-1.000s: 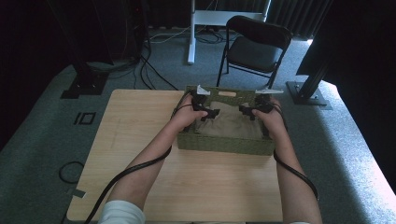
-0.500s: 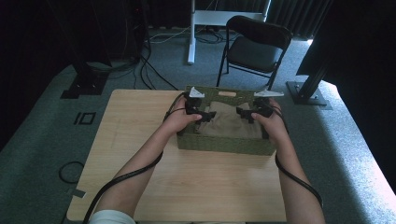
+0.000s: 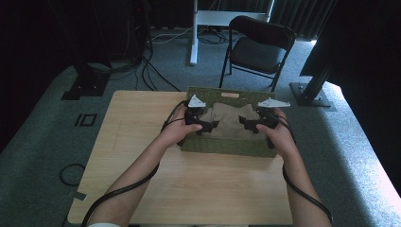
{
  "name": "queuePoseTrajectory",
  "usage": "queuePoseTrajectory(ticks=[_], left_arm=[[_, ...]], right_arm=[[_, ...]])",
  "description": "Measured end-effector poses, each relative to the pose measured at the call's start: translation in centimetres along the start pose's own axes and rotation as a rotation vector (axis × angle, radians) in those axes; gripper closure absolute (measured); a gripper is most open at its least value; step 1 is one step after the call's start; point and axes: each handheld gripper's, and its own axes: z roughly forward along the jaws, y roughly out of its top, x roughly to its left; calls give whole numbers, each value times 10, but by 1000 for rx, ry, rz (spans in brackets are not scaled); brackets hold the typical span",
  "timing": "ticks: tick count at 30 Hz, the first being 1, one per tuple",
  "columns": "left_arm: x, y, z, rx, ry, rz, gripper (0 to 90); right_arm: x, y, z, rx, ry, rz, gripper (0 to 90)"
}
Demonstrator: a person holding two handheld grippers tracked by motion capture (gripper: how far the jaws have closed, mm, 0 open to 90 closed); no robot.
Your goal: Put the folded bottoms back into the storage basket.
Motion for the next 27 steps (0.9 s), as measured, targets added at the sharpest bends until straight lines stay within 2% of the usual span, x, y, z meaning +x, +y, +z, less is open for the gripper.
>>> queuePoseTrajectory(ticks=[5, 18, 20, 27], left_arm=[[-9, -4, -7, 8, -5, 36, 205], [-23, -24, -22, -4, -34, 33, 196], [-26, -27, -25, 2, -29, 54, 195], [-35, -42, -31, 3, -43, 83, 195]], right_arm=[[7, -8, -6, -8, 23, 0, 108], [20, -20, -21, -24, 44, -17, 108], [24, -23, -24, -28, 48, -29, 108], [36, -36, -38, -54, 79, -52, 108]])
